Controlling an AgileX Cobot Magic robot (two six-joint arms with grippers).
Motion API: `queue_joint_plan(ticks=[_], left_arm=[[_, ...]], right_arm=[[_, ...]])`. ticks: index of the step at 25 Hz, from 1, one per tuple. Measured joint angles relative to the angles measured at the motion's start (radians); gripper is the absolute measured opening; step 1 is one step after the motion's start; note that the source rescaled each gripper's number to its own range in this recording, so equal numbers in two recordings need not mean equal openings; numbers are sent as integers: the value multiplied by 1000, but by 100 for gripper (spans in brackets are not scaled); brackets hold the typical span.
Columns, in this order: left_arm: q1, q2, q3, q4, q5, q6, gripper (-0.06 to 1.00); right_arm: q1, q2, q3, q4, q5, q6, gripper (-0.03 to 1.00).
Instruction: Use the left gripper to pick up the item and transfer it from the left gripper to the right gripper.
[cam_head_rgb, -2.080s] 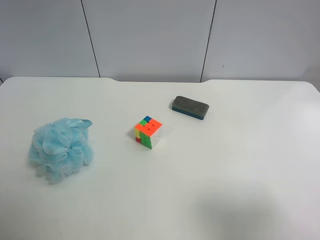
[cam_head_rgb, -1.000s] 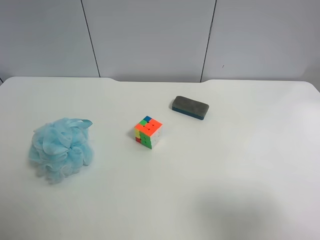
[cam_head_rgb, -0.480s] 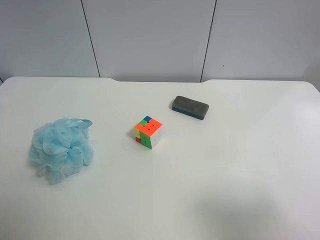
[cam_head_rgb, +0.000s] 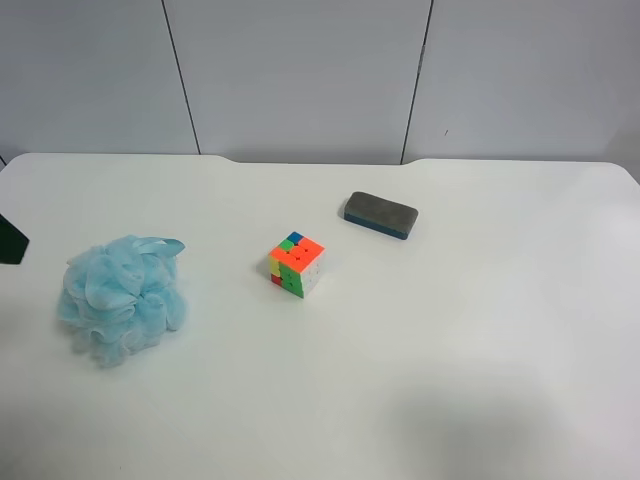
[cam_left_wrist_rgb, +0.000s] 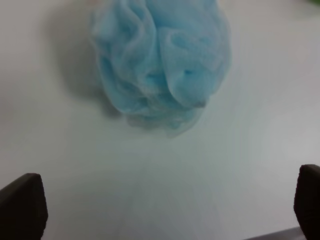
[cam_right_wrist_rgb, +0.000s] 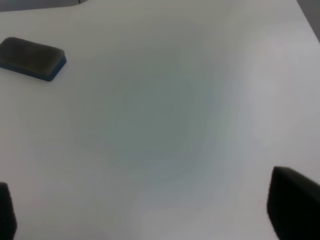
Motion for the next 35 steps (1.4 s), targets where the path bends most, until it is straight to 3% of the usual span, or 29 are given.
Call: queue_joint_plan(ticks=[4,10,20,31,33,35], left_arm=[[-56,136,0,1,-46,1,100],[-117,336,0,3,-204,1,100],[-123,539,0,2,-427,4,100],[-125,720,-1,49,-448,4,100],[-125,737,-1,49,-448,4,95],[-125,746,-1,49,-446,4,82]], right_arm=[[0,0,0,0,0,0,99],[0,0,0,0,0,0,99],[0,0,0,0,0,0,99],[0,0,0,0,0,0,99],[0,0,0,0,0,0,99],[0,0,0,0,0,0,99]])
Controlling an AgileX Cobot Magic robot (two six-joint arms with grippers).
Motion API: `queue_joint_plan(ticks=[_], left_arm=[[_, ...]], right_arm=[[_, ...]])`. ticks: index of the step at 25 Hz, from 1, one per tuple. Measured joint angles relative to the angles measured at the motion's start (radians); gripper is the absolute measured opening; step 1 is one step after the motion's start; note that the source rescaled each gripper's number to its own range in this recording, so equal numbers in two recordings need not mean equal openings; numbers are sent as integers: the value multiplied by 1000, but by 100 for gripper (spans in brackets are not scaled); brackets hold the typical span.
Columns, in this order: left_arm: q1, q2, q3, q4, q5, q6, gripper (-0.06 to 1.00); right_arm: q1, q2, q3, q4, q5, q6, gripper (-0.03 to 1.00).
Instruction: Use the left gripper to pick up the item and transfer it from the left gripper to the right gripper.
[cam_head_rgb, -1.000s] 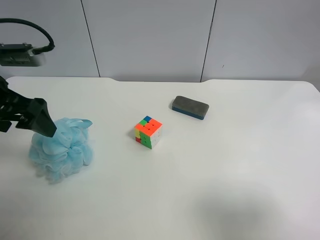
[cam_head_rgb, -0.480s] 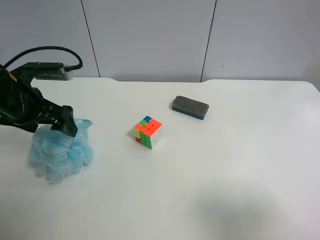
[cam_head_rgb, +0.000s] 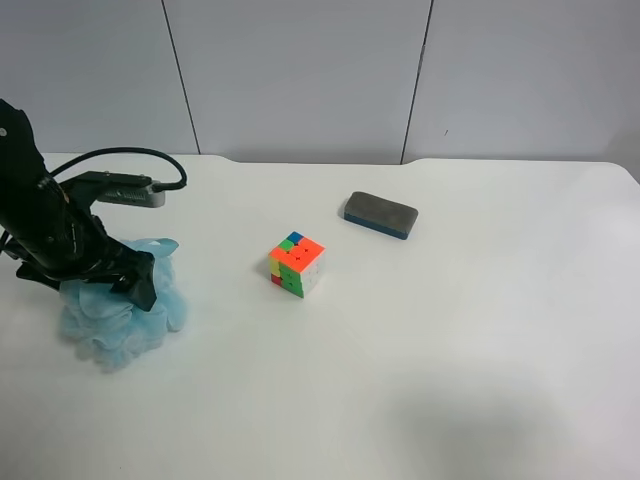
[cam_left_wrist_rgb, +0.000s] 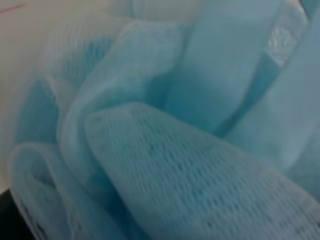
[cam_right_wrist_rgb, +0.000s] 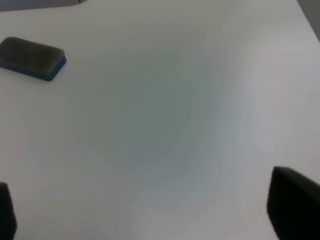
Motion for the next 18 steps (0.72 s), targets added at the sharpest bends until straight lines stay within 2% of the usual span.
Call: queue_joint_plan(ticks=[2,5,6,7,9,14,18], left_arm=[[0,0,0,1,0,0,61],[0,0,-5,1,8,0,14],[0,0,-7,1,13,0,5],[0,0,-14,2,20,0,0],[0,0,-27,1,38,0,1],[0,-71,-190,-8,253,1,1],[0,-165,-302,-67,330,1,1]], right_arm=[[0,0,0,0,0,0,99],[0,0,0,0,0,0,99],[0,0,0,0,0,0,99],[0,0,0,0,0,0,99],[0,0,0,0,0,0,99],[0,0,0,0,0,0,99],[0,0,0,0,0,0,99]])
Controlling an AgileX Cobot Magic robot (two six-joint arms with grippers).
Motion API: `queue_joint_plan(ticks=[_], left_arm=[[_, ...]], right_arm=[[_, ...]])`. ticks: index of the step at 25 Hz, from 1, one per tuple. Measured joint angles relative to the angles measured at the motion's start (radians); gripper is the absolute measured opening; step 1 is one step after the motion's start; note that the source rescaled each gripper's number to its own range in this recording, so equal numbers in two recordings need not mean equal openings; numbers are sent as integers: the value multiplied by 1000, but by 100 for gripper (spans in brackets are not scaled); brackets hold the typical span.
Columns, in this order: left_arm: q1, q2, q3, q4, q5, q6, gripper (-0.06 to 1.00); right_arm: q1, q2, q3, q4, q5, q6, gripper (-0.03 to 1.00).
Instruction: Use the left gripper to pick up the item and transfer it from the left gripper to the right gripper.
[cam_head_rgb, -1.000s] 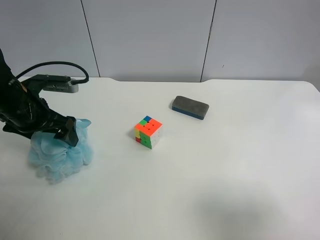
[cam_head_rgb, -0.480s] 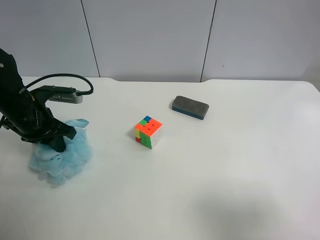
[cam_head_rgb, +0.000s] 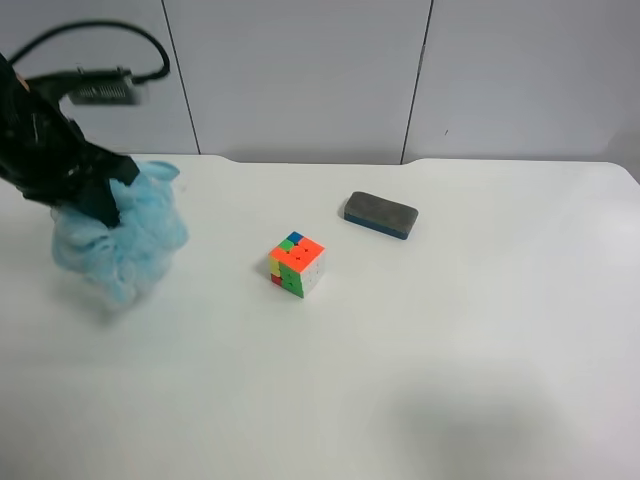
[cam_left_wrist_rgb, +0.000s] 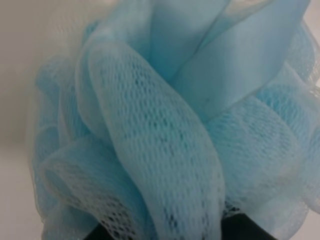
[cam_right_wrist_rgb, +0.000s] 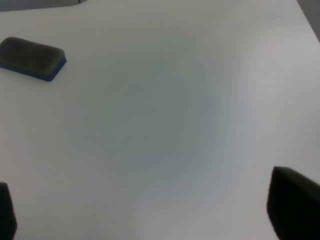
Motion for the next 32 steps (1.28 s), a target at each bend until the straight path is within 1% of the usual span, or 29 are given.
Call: queue_joint_plan(ticks=[3,7,12,15,17,19,21,27,32], left_arm=[[0,-61,-41,-68,18,1,1],[0,-104,-45,-210,39,35,1],[0,-103,-45,-408,56,139,1],[0,-103,-45,-493,56,194,1],[-1,-103,-45,-531,55,218,1],[-16,-103,-46,-545,44,238,1],[-53,-103,-46,-547,24,249,1],[-225,-62,-46,-561,-35,255,1],[-339,-12,-46,-564,-67,255,1]], right_arm=[[0,0,0,0,0,0,99],[0,0,0,0,0,0,99],[0,0,0,0,0,0,99],[0,0,0,0,0,0,99],[0,0,0,0,0,0,99],[0,0,0,0,0,0,99],[0,0,0,0,0,0,99],[0,0,0,0,0,0,99],[0,0,0,0,0,0,99]])
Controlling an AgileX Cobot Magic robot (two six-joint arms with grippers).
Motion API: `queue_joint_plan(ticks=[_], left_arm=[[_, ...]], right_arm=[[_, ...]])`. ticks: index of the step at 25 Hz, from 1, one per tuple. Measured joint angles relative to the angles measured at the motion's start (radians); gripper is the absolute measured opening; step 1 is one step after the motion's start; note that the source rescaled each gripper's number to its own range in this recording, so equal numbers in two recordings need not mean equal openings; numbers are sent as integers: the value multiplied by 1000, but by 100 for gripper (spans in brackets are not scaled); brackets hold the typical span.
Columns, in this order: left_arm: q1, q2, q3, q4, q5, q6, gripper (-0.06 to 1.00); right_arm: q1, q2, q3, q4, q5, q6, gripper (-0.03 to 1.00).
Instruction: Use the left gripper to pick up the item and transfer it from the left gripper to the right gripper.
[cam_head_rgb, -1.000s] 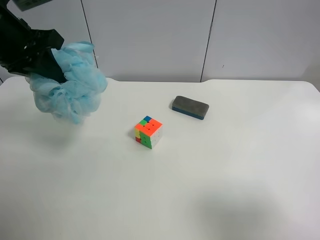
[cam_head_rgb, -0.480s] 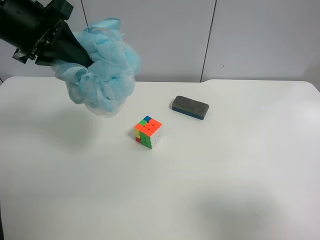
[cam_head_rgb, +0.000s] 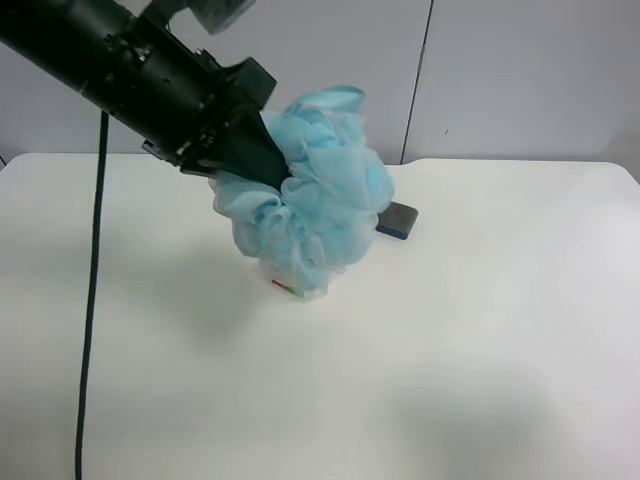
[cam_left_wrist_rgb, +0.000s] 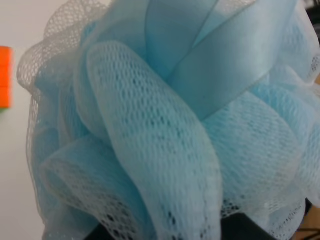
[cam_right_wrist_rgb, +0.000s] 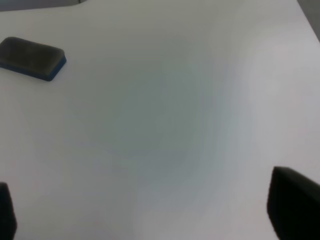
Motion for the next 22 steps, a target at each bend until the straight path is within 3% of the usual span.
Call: queue_joint_plan(ticks=[6,13,18,22], left_arm=[[-78,23,0,-3,-34,0,1],[-88,23,0,-19,-43,0,1],[-90,23,0,-22,-47,0,1],[-90,23,0,-24,-47,0,1]], right_arm=[[0,0,0,0,0,0,99],[0,0,0,7,0,0,99],[0,47,-29,182,-4,-112,99],[0,226,-131,343,-6,-288,99]])
